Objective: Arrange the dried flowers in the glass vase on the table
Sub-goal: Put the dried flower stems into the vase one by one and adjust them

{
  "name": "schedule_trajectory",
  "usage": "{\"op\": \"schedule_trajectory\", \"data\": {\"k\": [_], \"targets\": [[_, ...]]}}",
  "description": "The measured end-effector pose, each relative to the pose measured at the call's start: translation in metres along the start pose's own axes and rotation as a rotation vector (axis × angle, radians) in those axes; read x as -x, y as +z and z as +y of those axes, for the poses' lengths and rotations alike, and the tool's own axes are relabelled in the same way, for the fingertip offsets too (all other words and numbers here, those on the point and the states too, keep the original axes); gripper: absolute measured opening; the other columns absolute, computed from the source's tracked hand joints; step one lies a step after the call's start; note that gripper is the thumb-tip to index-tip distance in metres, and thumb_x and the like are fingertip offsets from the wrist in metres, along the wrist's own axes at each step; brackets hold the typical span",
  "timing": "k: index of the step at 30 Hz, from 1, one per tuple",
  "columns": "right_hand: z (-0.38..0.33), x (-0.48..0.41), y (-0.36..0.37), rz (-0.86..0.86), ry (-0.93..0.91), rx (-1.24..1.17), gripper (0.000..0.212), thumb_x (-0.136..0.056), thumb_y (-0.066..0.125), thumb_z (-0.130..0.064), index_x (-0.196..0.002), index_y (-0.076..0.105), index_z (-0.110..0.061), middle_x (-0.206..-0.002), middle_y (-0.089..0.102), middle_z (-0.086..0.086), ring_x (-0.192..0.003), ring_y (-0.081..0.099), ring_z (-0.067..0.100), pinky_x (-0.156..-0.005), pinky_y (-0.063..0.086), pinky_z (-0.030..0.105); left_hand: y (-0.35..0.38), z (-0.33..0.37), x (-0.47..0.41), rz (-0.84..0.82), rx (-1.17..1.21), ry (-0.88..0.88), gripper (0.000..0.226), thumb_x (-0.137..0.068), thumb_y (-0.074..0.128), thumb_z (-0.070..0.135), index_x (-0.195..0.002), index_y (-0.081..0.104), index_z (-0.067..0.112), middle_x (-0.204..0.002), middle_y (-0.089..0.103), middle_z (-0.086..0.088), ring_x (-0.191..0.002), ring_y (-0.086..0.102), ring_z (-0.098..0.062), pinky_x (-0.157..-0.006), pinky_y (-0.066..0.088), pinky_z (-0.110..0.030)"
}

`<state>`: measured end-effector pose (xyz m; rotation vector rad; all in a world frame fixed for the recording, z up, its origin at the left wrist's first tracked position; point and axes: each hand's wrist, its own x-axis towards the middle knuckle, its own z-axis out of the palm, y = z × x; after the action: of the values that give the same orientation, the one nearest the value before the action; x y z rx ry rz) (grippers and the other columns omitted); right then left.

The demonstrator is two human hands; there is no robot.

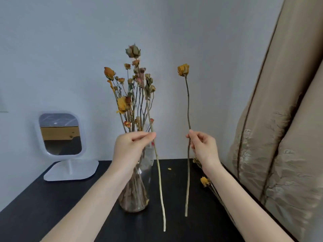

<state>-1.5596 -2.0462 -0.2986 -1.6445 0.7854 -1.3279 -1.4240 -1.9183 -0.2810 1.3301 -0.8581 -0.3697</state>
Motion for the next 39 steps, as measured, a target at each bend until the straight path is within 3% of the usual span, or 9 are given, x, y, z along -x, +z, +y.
{"op": "schedule_trajectory", "data": {"k": [7, 13, 14, 17, 25, 28, 32, 36, 39], "targets": [[-0.017, 0.001, 0.033, -0.024, -0.037, -0.038, 0.026, -0.094, 0.05, -0.029, -0.074, 0.063, -0.021, -0.058, 0.047, -0.002, -0.053, 0.043, 0.007, -0.055, 0.037, 0.018, -0.058, 0.044, 0.005, -0.211, -0.203, -0.073, 0.013, -0.08, 0.067, 0.031, -0.083, 0.076, 0.021, -0.094, 0.046, 0.017, -0.12, 0.034, -0.043, -0.105, 0.03, -0.052], [-0.015, 0.004, 0.04, -0.027, -0.027, -0.026, 0.026, -0.094, 0.05, -0.029, -0.074, 0.064, -0.02, -0.056, 0.046, -0.002, -0.051, 0.042, 0.008, -0.053, 0.037, 0.018, -0.051, 0.041, 0.002, -0.389, -0.304, -0.105, 0.012, -0.085, 0.063, 0.028, -0.083, 0.074, 0.022, -0.083, 0.051, 0.018, -0.102, 0.044, -0.017, -0.073, 0.037, -0.024], [-0.015, 0.004, 0.04, -0.024, -0.029, -0.019, 0.026, -0.094, 0.05, -0.029, -0.075, 0.064, -0.02, -0.056, 0.046, -0.002, -0.052, 0.042, 0.007, -0.054, 0.037, 0.018, -0.049, 0.04, 0.0, -0.404, -0.309, -0.093, 0.012, -0.085, 0.064, 0.028, -0.081, 0.074, 0.024, -0.087, 0.063, 0.012, -0.097, 0.049, -0.014, -0.093, 0.04, -0.049], [-0.017, 0.003, 0.035, -0.013, -0.034, -0.011, 0.025, -0.094, 0.05, -0.029, -0.077, 0.065, -0.019, -0.056, 0.048, -0.002, -0.052, 0.043, 0.007, -0.054, 0.036, 0.017, -0.043, 0.043, -0.004, -0.428, -0.305, -0.029, 0.012, -0.085, 0.064, 0.031, -0.079, 0.075, 0.028, -0.09, 0.065, 0.021, -0.099, 0.052, -0.008, -0.072, 0.045, -0.022], [-0.026, -0.001, 0.029, 0.007, -0.054, -0.016, 0.025, -0.095, 0.049, -0.028, -0.077, 0.064, -0.02, -0.058, 0.048, -0.001, -0.054, 0.043, 0.008, -0.055, 0.036, 0.017, -0.046, 0.076, -0.018, -0.209, -0.187, 0.179, 0.013, -0.084, 0.062, 0.033, -0.076, 0.072, 0.034, -0.102, 0.07, 0.015, -0.116, 0.033, -0.043, -0.089, 0.046, -0.031], [-0.028, -0.001, 0.031, 0.005, -0.066, -0.016, 0.024, -0.095, 0.049, -0.028, -0.077, 0.063, -0.021, -0.058, 0.049, -0.001, -0.054, 0.044, 0.008, -0.056, 0.036, 0.018, -0.053, 0.091, -0.025, -0.076, -0.103, 0.281, 0.011, -0.086, 0.06, 0.029, -0.083, 0.071, 0.029, -0.093, 0.057, 0.014, -0.107, 0.033, -0.036, -0.09, 0.048, -0.048], [-0.027, -0.002, 0.034, 0.003, -0.078, -0.03, 0.024, -0.095, 0.049, -0.029, -0.078, 0.064, -0.019, -0.058, 0.049, -0.001, -0.054, 0.044, 0.008, -0.056, 0.037, 0.018, -0.062, 0.106, -0.037, 0.053, -0.026, 0.403, 0.013, -0.088, 0.06, 0.024, -0.091, 0.072, 0.019, -0.062, 0.069, 0.007, -0.059, 0.062, -0.017, -0.041, 0.036, -0.009], [-0.027, -0.002, 0.038, -0.012, -0.086, -0.043, 0.026, -0.095, 0.049, -0.03, -0.074, 0.063, -0.022, -0.056, 0.048, -0.001, -0.053, 0.043, 0.008, -0.055, 0.037, 0.018, -0.063, 0.112, -0.043, 0.093, -0.05, 0.476, 0.013, -0.09, 0.058, 0.02, -0.091, 0.07, 0.017, -0.08, 0.06, 0.02, -0.087, 0.047, 0.004, -0.086, 0.042, -0.032], [-0.026, -0.002, 0.041, -0.023, -0.089, -0.053, 0.026, -0.095, 0.049, -0.029, -0.073, 0.063, -0.021, -0.056, 0.048, -0.001, -0.051, 0.043, 0.007, -0.053, 0.036, 0.017, -0.063, 0.105, -0.051, 0.123, -0.097, 0.495, 0.015, -0.088, 0.06, 0.021, -0.079, 0.07, 0.028, -0.072, 0.068, 0.02, -0.075, 0.06, 0.012, -0.082, 0.045, -0.027]]}}
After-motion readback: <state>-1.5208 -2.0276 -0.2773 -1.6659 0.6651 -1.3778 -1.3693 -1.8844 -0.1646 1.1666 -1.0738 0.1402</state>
